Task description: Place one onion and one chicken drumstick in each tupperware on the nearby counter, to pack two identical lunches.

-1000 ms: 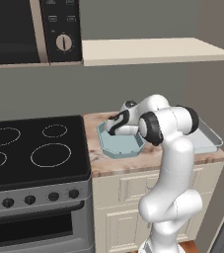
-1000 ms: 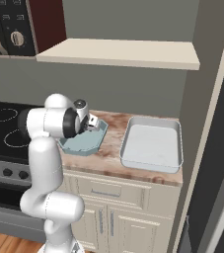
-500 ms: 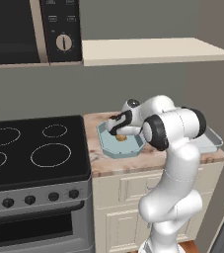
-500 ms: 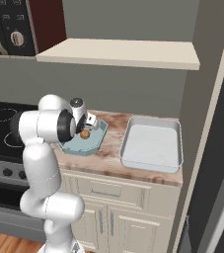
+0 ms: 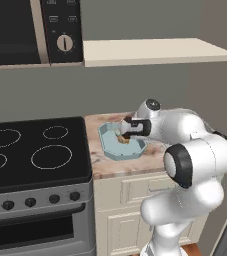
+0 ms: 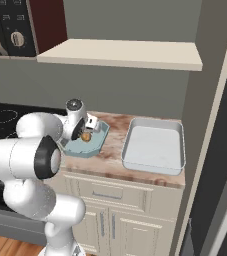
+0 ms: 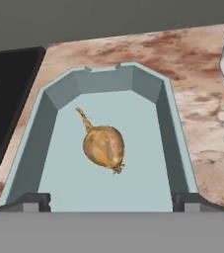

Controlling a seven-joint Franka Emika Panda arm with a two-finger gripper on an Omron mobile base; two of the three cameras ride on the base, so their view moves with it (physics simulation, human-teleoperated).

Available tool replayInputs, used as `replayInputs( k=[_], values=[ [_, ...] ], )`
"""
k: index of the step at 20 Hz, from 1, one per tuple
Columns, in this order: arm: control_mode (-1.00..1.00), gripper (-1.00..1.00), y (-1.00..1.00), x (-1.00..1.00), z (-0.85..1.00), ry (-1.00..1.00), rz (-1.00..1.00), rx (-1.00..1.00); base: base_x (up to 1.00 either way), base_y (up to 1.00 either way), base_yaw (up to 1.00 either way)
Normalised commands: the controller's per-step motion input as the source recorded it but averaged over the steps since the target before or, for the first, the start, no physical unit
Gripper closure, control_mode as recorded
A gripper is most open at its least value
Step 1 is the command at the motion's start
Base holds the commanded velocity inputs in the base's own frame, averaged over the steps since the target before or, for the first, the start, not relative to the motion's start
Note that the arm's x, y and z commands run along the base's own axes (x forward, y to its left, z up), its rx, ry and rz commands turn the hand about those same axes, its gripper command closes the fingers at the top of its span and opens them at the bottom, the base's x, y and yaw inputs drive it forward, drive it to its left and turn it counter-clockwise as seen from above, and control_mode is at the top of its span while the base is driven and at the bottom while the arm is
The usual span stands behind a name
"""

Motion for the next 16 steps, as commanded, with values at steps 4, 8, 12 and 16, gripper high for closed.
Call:
replayInputs(
  k=[4,8,12,16],
  values=[
    [-1.0,-1.0,-0.55,-1.0,0.87,-0.09,0.0,0.0,0.0,0.0,0.0],
    [-1.0,-1.0,-0.4,-1.0,0.97,-0.12,0.0,0.0,0.0,0.0,0.0],
    [-1.0,-1.0,-0.14,-1.0,0.83,-0.03,0.0,-0.03,0.0,0.0,0.0],
    [-1.0,-1.0,0.0,-1.0,0.76,0.0,0.0,-0.06,0.0,0.0,0.0]
  ],
)
